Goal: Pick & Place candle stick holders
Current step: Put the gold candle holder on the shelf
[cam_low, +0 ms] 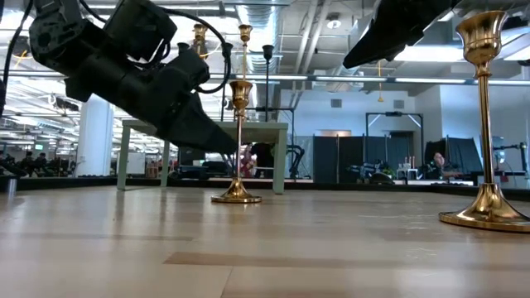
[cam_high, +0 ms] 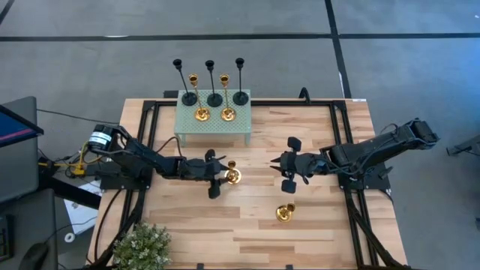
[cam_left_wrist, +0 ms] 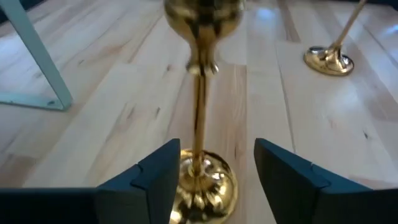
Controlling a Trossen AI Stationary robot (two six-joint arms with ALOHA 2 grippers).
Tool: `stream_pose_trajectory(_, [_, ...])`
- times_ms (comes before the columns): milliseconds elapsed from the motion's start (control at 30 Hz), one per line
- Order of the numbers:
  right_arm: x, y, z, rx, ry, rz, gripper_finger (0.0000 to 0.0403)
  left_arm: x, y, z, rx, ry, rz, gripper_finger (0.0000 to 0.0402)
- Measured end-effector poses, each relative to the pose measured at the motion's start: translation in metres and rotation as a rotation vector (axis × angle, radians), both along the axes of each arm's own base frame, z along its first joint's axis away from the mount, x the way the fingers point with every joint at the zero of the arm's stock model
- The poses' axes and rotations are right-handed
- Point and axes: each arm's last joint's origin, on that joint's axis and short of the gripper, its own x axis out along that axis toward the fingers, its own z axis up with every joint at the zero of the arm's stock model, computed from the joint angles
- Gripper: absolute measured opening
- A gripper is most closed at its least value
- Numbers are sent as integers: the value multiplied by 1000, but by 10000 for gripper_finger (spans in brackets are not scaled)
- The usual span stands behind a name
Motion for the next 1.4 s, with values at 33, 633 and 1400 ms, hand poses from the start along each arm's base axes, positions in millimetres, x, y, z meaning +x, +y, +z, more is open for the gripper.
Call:
stream_pose_trajectory(33, [0, 0, 0, 0, 0, -1, 74, 0, 1, 1, -1, -8, 5, 207])
stream_pose_trajectory(633, [0, -1, 0, -1, 0, -6, 74, 4, 10, 11, -23, -119, 27, 156])
stream_pose_trajectory(1400, [0, -1, 0, -1, 0, -6, 74, 2, 4, 14, -31, -126, -20, 16])
